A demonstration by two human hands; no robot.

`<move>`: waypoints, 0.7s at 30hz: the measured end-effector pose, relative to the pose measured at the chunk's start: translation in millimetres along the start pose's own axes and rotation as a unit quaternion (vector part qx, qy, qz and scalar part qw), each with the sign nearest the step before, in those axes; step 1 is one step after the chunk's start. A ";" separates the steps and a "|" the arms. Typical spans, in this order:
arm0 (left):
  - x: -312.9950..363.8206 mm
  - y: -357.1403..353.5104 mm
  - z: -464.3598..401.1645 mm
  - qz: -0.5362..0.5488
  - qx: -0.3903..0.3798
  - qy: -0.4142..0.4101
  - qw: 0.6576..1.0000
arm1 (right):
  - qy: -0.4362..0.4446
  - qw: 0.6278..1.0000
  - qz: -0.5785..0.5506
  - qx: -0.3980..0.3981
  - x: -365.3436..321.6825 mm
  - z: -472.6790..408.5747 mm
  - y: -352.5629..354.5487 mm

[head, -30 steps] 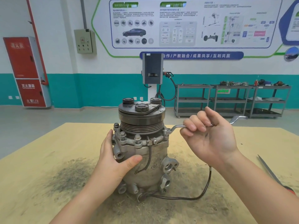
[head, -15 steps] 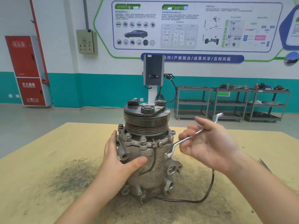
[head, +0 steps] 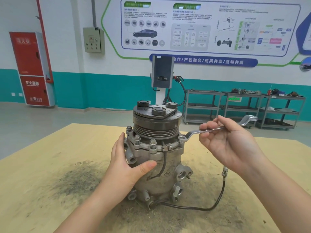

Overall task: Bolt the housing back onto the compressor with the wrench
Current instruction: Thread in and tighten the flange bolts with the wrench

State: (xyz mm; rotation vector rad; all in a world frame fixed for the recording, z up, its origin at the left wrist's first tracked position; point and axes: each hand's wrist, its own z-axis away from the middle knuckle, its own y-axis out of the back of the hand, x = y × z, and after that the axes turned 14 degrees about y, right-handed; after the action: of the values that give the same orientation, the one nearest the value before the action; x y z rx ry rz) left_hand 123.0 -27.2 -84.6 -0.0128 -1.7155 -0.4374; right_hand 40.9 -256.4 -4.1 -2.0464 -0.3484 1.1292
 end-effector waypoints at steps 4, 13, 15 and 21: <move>1.1 0.0 0.0 -0.001 0.005 -0.001 1.000 | 0.031 0.999 0.012 0.003 3.4 0.3 0.8; -0.4 -0.1 -0.7 0.006 -0.004 -0.003 1.000 | 0.261 0.961 0.071 -0.064 25.1 19.0 4.7; -0.5 0.2 -0.9 -0.002 -0.004 0.003 1.000 | 0.387 0.903 0.127 -0.137 33.3 27.6 5.6; -4.4 0.0 -3.2 0.009 -0.004 -0.001 1.000 | 0.568 0.643 0.389 -0.336 48.5 47.6 0.1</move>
State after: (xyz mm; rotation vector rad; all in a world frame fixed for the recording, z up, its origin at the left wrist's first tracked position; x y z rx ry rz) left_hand 126.9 -27.1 -88.4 -0.0347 -1.7151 -0.4299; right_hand 30.0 -206.3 -48.8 -3.2241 0.9921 -0.2342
